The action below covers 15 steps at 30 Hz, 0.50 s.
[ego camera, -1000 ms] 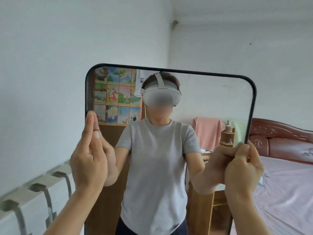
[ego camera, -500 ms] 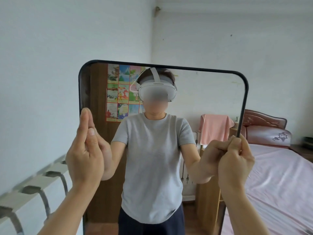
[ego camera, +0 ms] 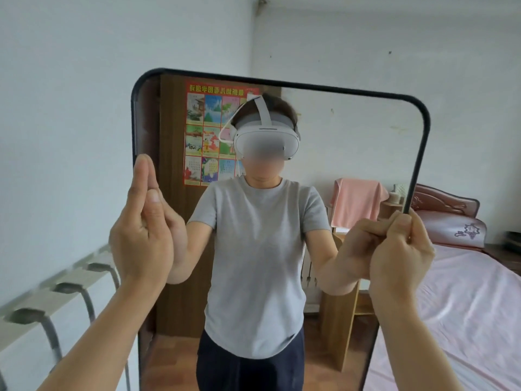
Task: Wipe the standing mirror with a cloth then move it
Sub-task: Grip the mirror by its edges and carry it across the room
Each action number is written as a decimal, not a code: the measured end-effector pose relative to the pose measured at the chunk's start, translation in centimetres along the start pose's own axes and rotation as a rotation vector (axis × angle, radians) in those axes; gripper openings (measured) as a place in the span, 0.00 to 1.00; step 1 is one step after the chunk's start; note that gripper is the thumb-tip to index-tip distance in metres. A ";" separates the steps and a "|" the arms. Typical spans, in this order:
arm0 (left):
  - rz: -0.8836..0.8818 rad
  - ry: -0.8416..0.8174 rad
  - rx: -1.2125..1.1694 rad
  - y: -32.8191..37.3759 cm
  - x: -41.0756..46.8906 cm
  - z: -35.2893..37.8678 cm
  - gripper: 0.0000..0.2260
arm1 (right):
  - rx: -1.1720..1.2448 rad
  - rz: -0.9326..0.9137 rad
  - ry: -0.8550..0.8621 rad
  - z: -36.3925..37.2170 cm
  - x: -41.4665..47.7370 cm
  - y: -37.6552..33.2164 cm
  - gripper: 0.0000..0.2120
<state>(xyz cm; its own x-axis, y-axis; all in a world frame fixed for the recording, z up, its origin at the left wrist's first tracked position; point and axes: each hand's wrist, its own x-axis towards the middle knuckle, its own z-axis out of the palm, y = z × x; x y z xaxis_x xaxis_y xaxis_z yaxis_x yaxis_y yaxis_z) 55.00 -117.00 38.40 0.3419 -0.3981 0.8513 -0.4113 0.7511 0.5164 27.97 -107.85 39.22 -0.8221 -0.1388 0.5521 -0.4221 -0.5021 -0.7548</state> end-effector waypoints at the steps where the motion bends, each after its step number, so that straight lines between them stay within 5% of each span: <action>1: 0.007 0.005 -0.016 0.2 0.3 0.7 0.17 | 0.002 -0.006 0.008 0.4 0.6 0.3 0.06; 15: 0.049 0.031 0.004 -3.6 3.4 10.0 0.18 | 0.026 -0.061 0.013 6.6 6.9 5.9 0.07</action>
<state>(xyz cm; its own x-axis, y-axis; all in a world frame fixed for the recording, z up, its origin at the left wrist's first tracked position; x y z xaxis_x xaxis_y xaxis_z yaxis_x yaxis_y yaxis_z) 49.14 -126.30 40.38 0.3472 -0.3444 0.8723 -0.4314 0.7672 0.4747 22.33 -117.41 40.92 -0.8002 -0.0967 0.5919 -0.4614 -0.5312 -0.7106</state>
